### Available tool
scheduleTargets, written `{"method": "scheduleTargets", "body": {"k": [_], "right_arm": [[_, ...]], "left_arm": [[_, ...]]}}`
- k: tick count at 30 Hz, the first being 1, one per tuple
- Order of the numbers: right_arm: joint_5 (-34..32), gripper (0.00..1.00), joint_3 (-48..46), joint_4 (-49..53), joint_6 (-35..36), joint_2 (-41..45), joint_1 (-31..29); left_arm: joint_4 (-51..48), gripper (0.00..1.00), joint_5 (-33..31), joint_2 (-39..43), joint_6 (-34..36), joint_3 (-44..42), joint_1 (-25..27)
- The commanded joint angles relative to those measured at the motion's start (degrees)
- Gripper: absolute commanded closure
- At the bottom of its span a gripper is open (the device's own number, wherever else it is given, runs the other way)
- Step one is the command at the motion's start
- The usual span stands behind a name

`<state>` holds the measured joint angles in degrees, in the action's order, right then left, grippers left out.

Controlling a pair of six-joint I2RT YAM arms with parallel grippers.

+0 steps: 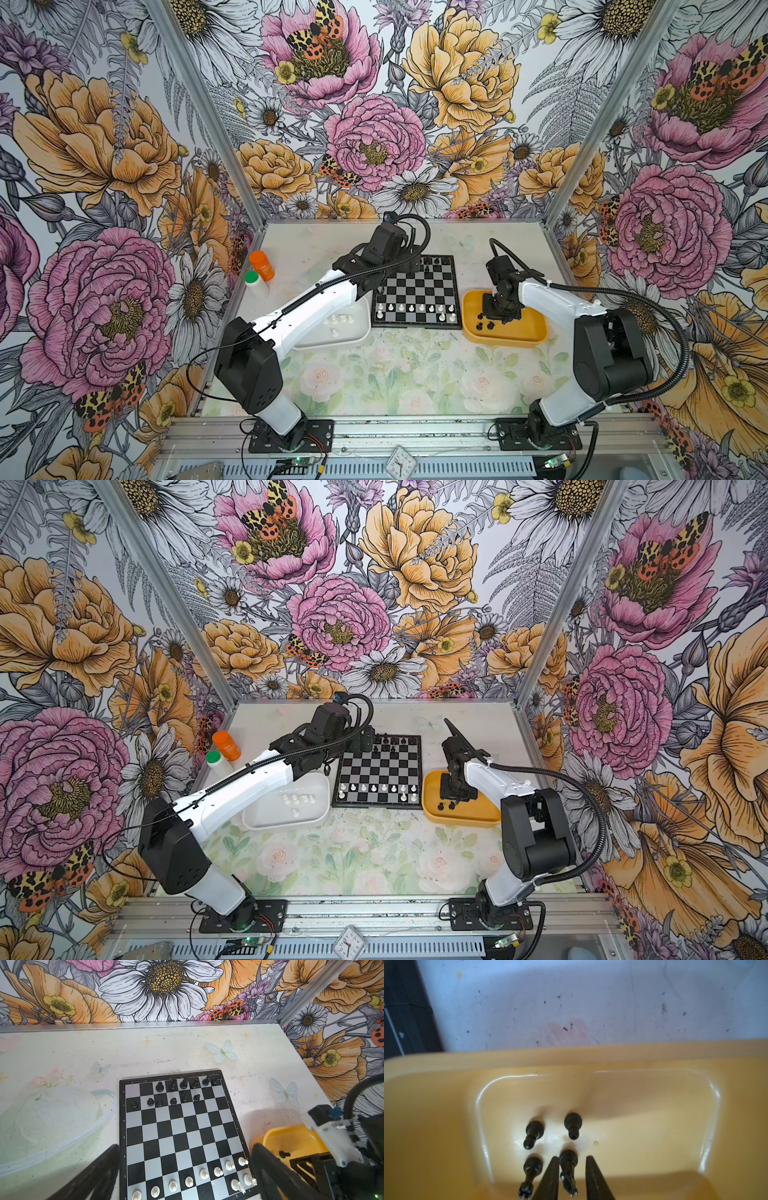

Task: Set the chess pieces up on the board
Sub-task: 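Lower the right gripper onto another black piece in the yellow tray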

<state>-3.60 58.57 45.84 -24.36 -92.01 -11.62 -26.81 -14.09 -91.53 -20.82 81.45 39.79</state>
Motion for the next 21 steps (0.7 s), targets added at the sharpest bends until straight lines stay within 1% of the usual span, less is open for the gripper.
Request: {"method": "scheduleTargets", "body": {"k": [1,21], "right_arm": [[0.1,0.75,2.2,-1.7,0.7,-1.2,0.5],[0.8,0.78,3.6,-3.2,1.2,-4.9,2.4]], "left_arm": [[0.7,0.01,0.3,0.5,0.9,1.1,-0.7],[0.4,0.01,0.9,-0.3,1.5,2.5,-2.1]]}}
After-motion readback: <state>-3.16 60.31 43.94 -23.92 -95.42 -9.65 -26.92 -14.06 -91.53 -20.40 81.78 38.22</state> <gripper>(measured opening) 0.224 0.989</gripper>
